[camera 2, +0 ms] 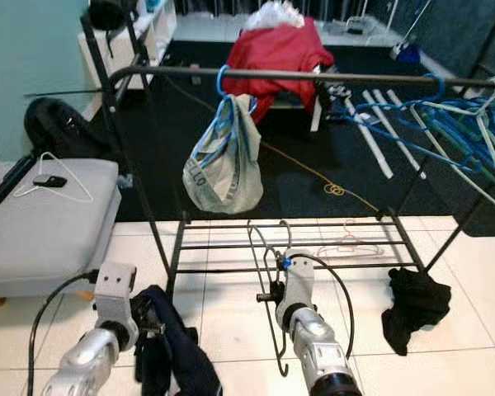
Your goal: Hang hanger
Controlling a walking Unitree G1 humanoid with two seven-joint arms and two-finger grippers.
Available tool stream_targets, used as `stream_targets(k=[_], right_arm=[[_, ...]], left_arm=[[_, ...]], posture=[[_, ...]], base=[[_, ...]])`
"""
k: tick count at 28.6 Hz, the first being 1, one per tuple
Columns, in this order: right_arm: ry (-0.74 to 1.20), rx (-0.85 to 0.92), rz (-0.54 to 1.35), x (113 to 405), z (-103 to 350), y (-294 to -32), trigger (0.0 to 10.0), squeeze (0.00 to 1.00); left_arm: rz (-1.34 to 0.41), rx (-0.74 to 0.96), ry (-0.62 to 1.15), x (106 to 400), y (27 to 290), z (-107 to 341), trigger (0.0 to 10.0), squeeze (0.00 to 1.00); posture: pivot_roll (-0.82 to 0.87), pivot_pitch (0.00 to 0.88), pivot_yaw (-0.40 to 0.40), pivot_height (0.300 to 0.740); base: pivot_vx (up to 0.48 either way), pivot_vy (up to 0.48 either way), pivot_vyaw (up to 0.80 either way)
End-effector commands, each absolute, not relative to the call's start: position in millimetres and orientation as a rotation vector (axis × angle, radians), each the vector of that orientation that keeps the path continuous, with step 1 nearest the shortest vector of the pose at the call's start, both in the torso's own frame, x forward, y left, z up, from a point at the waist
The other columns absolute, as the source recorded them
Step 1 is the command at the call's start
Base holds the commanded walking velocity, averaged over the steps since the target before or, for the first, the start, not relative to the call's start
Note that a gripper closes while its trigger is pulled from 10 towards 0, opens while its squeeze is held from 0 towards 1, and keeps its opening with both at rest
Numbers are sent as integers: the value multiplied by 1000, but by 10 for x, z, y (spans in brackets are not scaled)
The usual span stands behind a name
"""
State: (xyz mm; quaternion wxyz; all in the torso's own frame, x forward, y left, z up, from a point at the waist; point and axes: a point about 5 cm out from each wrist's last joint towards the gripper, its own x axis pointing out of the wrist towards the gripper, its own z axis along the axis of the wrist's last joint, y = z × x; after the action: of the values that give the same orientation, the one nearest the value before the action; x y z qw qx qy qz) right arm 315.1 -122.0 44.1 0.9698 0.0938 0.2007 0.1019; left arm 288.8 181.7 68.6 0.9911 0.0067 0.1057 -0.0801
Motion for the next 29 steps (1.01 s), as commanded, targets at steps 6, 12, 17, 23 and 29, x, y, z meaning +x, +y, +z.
stream_targets(k=[6, 12, 17, 23, 29], right_arm=[[372, 185, 184, 3121, 447, -1303, 10000, 0], [337, 178, 212, 3149, 493, -1287, 10000, 0], [371, 162, 193, 3115, 413, -1347, 10000, 0], [366, 133, 222, 3125, 445, -1343, 10000, 0], [386, 85, 310, 3101, 458, -1325, 10000, 0]], left_arm=[[-165, 7, 258, 2872, 1813, 598, 10000, 0], [-164, -3, 268, 2916, 1767, 634, 10000, 0], [-165, -32, 290, 2898, 1757, 590, 10000, 0], [-236, 11, 257, 2887, 1662, 639, 10000, 0], [-256, 27, 230, 2929, 1572, 702, 10000, 0]], posture=[[47, 137, 13, 740], [67, 105, -2, 740], [69, 90, 21, 740], [48, 73, 18, 740], [60, 47, 12, 740]], base=[[0, 0, 0], [0, 0, 0], [0, 0, 0], [0, -421, 0], [0, 0, 0]])
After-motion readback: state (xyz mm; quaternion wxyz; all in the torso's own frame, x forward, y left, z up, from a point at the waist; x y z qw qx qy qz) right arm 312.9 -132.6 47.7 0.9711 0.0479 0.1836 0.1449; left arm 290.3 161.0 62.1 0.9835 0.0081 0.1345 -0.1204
